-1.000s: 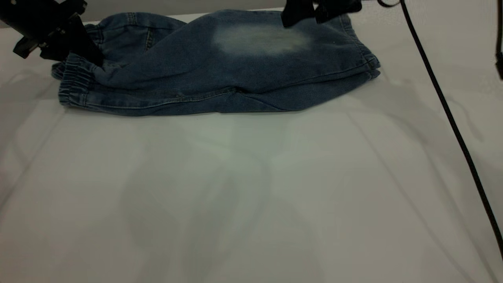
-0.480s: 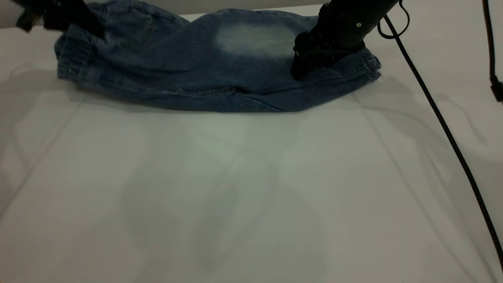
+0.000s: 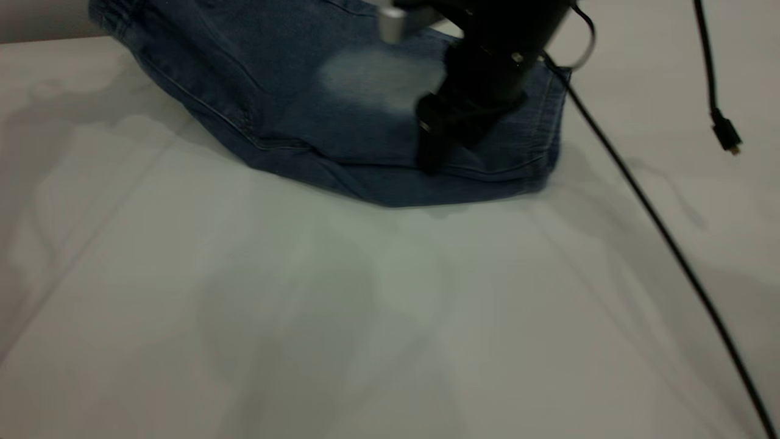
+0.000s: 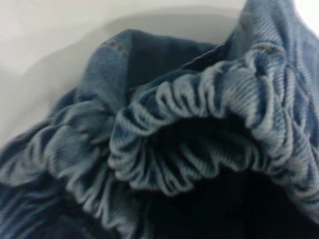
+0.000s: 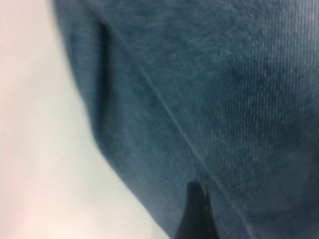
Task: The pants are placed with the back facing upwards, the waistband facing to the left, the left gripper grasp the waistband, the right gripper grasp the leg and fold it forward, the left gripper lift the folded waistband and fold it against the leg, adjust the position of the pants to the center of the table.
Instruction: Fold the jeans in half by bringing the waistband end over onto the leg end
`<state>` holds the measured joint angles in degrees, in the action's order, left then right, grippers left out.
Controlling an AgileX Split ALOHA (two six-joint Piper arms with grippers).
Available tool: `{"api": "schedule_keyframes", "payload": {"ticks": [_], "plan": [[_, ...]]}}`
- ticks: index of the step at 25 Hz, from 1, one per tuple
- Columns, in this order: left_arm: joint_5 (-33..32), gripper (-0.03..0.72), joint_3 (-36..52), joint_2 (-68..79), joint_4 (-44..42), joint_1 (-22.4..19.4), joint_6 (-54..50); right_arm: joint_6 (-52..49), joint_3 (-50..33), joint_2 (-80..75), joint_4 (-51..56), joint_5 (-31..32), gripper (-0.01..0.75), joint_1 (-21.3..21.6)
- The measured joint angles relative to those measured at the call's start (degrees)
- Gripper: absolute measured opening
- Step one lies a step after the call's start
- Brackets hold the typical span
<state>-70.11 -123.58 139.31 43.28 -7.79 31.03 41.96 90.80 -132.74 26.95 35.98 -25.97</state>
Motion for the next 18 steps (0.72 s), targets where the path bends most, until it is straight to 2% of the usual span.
{"api": "schedule_keyframes", "payload": {"ticks": [7, 12, 18], "plan": [[0.0, 0.104, -3.4, 0.0, 0.1, 4.9, 0.1, -3.6, 5.1, 5.6, -2.0, 4.3, 0.477, 0.3], [0.1, 0.104, -3.6, -0.1, 0.3, 9.8, 0.2, -9.3, 5.1, 4.8, -10.7, 5.5, 0.477, 2.2], [0.1, 0.104, -4.7, -0.1, 0.3, 15.3, 0.2, -16.3, 5.1, 2.4, -19.9, 4.3, 0.477, 2.0]]}}
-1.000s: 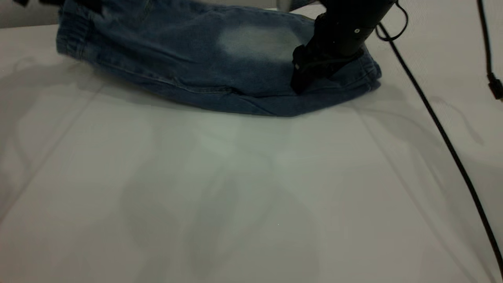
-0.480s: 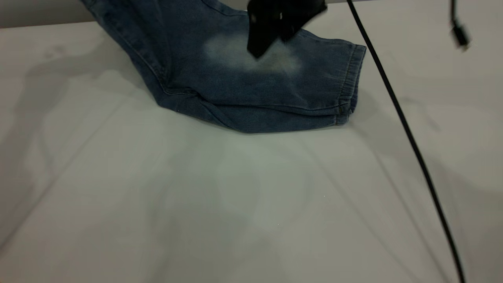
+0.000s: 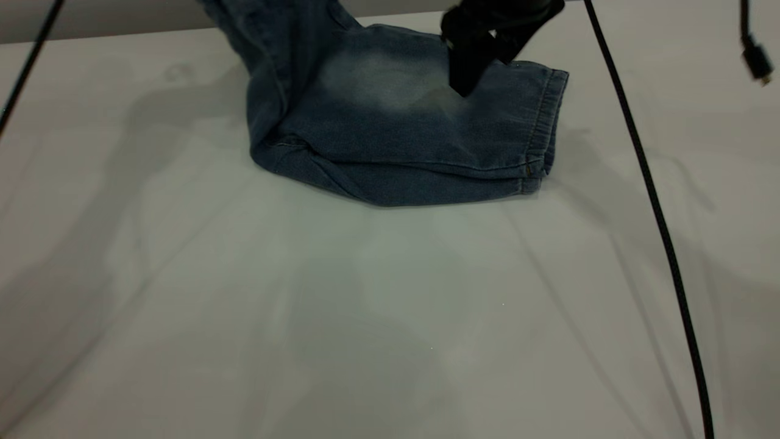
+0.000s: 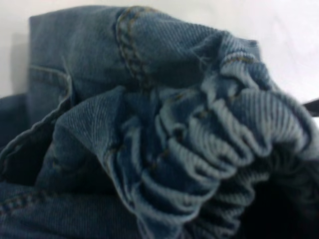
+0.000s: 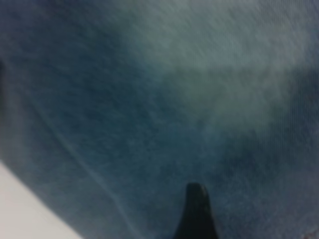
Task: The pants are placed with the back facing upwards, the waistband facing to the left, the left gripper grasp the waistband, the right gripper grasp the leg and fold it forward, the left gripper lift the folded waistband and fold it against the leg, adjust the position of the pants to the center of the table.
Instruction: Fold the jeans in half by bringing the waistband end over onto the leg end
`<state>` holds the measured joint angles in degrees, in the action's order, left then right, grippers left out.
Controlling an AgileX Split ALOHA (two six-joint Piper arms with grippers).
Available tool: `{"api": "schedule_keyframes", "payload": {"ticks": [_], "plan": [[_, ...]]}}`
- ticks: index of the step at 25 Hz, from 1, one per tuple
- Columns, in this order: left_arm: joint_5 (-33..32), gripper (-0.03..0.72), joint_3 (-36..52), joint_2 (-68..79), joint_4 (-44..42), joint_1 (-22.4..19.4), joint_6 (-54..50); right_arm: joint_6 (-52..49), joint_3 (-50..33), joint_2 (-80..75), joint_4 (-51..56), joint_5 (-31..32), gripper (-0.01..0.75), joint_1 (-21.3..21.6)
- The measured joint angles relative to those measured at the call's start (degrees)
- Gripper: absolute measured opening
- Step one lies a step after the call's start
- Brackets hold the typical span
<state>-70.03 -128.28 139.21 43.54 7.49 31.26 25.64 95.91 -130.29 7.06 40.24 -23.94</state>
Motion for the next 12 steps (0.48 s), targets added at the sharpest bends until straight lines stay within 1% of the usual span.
{"api": "schedule_keyframes", "payload": {"ticks": [12], "plan": [[-0.1, 0.104, -6.0, 0.0, 0.0, 6.3, -0.2, -0.7, 0.0, -7.3, 1.7, -2.7, 0.477, 0.0]]}}
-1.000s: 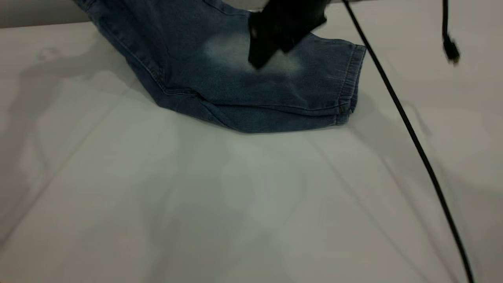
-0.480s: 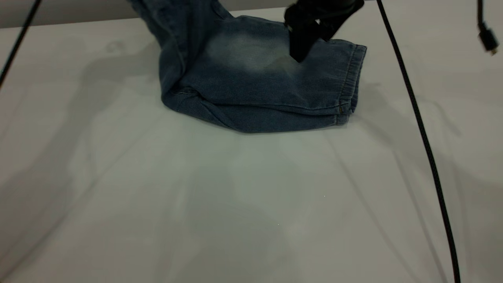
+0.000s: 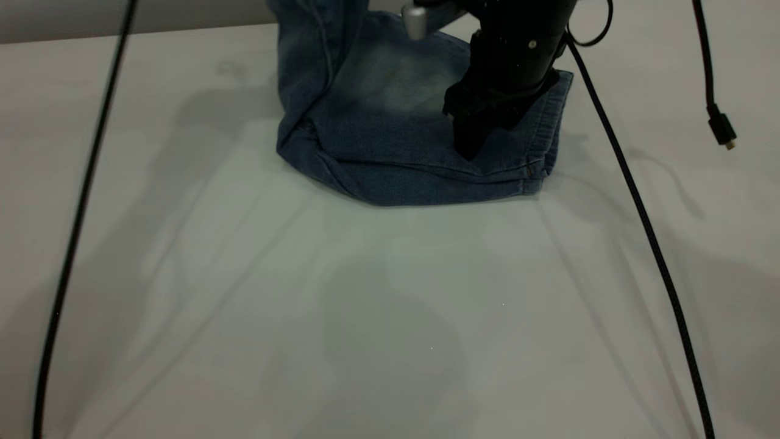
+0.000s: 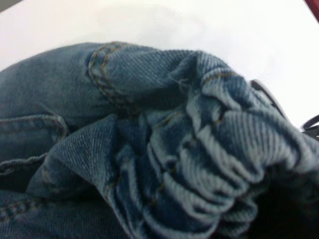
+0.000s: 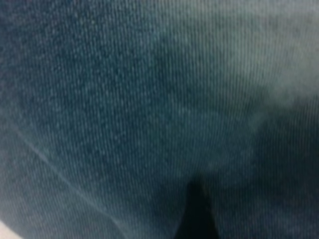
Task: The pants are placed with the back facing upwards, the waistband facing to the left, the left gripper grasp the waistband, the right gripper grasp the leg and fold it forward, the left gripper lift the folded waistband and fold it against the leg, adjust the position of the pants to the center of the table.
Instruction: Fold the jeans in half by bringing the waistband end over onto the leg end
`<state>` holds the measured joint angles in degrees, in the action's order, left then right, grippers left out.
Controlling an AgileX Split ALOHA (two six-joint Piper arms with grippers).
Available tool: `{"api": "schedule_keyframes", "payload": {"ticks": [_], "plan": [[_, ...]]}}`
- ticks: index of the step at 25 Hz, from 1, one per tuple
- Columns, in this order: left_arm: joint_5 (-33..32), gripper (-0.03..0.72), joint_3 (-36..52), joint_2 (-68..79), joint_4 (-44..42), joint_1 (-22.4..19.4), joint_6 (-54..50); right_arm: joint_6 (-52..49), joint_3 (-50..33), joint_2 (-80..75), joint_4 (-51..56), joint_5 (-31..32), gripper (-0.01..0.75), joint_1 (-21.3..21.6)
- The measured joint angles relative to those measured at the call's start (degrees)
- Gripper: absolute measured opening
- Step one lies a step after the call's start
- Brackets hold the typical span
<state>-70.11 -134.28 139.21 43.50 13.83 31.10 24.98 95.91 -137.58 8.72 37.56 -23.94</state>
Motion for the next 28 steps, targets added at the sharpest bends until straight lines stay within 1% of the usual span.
{"api": "schedule_keyframes", "payload": {"ticks": [3, 7, 10, 14, 19, 23, 28], "plan": [[0.0, 0.104, -0.7, 0.0, 0.0, 1.2, 0.0, -0.8, 0.0, 0.4, 0.0, 0.0, 0.477, 0.0], [0.2, 0.104, -0.7, 0.1, -0.2, 1.7, 0.0, -0.8, 0.0, 3.1, -0.8, 0.4, 0.477, 0.0], [0.1, 0.104, -0.7, 0.1, -0.2, 1.8, -0.1, -1.1, 0.0, 5.9, -3.9, 1.7, 0.477, 0.1], [0.2, 0.104, -0.7, 0.1, -0.2, 2.1, -0.1, -5.1, 0.0, 8.8, -9.2, 2.1, 0.477, 1.9], [0.2, 0.104, -0.7, 0.1, -0.2, 4.1, 0.0, -11.4, 0.1, 11.0, -14.1, 3.3, 0.477, 6.6], [0.2, 0.104, -0.7, 0.1, -0.9, 5.9, 0.1, -13.1, 0.9, 13.1, -14.2, 3.9, 0.477, 12.0], [0.2, 0.104, -0.7, 0.5, -5.2, 9.5, 0.1, -14.5, 2.8, 14.8, -13.4, 5.3, 0.461, 18.9]]}}
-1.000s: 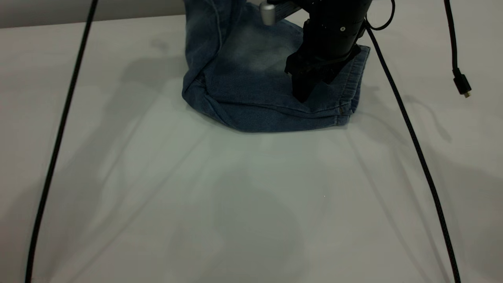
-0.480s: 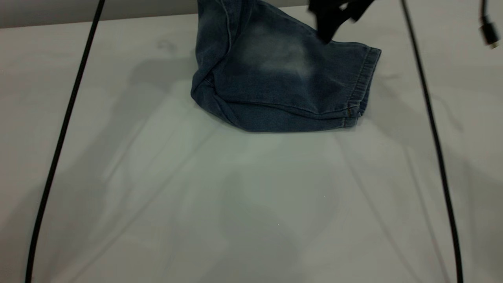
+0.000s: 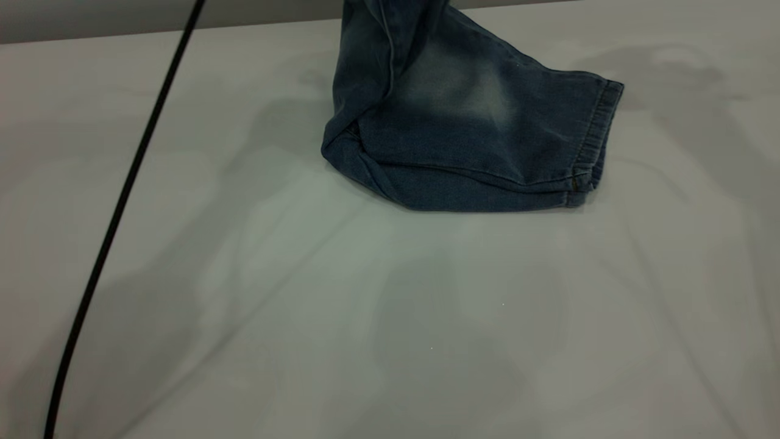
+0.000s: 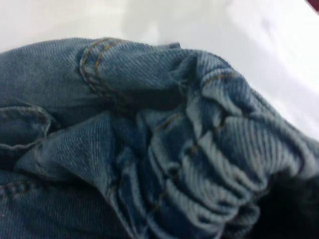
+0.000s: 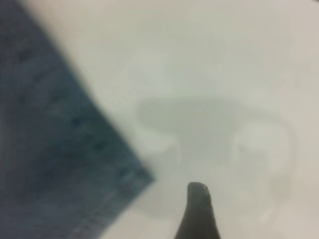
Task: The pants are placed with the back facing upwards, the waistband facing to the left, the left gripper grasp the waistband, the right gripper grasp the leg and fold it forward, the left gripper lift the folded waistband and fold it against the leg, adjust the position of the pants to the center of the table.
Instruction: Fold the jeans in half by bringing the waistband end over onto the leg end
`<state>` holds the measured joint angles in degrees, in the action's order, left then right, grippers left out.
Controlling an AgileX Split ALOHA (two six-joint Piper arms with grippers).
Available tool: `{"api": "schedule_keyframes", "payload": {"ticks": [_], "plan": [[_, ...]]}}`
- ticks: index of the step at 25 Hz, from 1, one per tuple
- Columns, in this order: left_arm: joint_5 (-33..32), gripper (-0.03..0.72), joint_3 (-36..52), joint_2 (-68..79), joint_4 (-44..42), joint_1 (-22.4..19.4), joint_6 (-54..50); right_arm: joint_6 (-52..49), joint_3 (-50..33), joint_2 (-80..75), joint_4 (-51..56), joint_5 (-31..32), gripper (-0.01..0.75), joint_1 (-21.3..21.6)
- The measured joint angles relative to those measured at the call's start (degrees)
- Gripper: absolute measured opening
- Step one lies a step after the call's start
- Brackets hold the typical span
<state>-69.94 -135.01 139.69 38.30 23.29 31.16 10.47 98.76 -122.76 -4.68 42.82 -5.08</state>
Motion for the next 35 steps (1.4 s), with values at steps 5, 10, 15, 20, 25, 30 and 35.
{"api": "schedule_keyframes", "payload": {"ticks": [5, 10, 15, 20, 25, 30, 35], "plan": [[0.0, 0.104, 0.0, 1.6, -1.3, 3.1, 0.3, 0.0, 0.5, 0.5, 2.5, 0.3, 0.442, 4.4], [2.2, 0.104, 0.0, 4.2, -0.8, 5.4, 4.2, 0.1, 0.5, 0.5, 3.3, 0.4, 0.441, 5.6], [6.9, 0.104, 0.0, 7.4, -0.6, 8.1, 7.3, 0.1, 0.5, 0.5, 3.3, 0.2, 0.441, 5.7], [11.0, 0.104, 0.0, 10.7, -0.6, 10.3, 7.5, 0.1, 0.5, 0.5, 3.3, 0.2, 0.441, 5.7], [15.8, 0.19, 0.1, 11.7, -0.2, 11.2, 7.6, 0.1, 0.5, 0.5, 3.2, 0.2, 0.441, 5.7], [22.2, 0.424, 0.1, 11.6, 4.3, 11.2, 7.6, 0.1, 0.5, 0.5, 3.1, -0.4, 0.441, 5.7], [26.8, 0.529, 0.0, 10.9, 7.3, 11.2, 7.6, 0.1, 3.9, 0.5, 3.1, 1.4, 0.441, 5.7]]}}
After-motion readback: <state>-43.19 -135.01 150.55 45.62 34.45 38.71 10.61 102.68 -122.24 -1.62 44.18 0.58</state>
